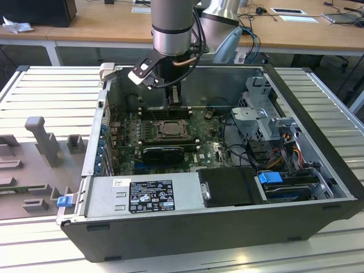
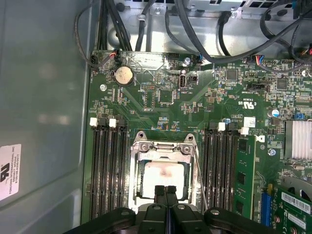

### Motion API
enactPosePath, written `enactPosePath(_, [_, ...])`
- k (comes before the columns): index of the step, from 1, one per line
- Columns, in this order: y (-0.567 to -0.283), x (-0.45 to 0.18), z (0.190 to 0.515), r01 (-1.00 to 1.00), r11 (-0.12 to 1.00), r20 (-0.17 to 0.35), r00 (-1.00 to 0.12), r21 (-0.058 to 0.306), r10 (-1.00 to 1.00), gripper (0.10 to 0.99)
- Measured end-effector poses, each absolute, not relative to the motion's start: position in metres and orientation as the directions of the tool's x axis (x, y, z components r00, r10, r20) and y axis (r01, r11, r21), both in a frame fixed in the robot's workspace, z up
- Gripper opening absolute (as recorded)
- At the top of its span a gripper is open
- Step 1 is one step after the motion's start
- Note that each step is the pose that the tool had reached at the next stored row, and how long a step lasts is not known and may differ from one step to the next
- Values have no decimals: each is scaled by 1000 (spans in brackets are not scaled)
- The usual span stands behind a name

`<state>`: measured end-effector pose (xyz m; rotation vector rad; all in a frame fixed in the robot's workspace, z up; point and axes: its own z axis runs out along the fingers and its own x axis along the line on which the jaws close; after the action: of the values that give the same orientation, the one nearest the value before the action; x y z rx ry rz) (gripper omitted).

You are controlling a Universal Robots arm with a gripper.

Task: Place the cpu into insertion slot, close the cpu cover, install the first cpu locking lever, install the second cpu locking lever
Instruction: 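Install the first cpu locking lever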

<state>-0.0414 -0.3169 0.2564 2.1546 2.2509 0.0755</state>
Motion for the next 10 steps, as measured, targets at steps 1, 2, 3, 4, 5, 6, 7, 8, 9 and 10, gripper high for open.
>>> enactPosePath(1, [-317, -41, 257, 998, 43, 15, -44, 52, 999, 106])
enactPosePath(2, [-317, -41, 257, 998, 43, 16, -44, 52, 999, 106])
enactPosePath(3, [-317, -41, 257, 998, 43, 16, -44, 52, 999, 106])
enactPosePath(4, [-317, -41, 257, 998, 43, 16, -44, 52, 999, 106])
enactPosePath(5, [-317, -41, 258, 998, 43, 16, -44, 52, 999, 106])
enactPosePath(6, [-317, -41, 258, 998, 43, 16, -44, 52, 999, 106])
enactPosePath(7, [-317, -41, 258, 998, 43, 16, -44, 52, 999, 106])
enactPosePath(8, [-317, -41, 259, 998, 43, 16, -44, 52, 999, 106])
enactPosePath(9, [-317, -41, 259, 998, 43, 16, -44, 52, 999, 106])
enactPosePath(10, [-317, -41, 259, 998, 43, 16, -44, 52, 999, 106])
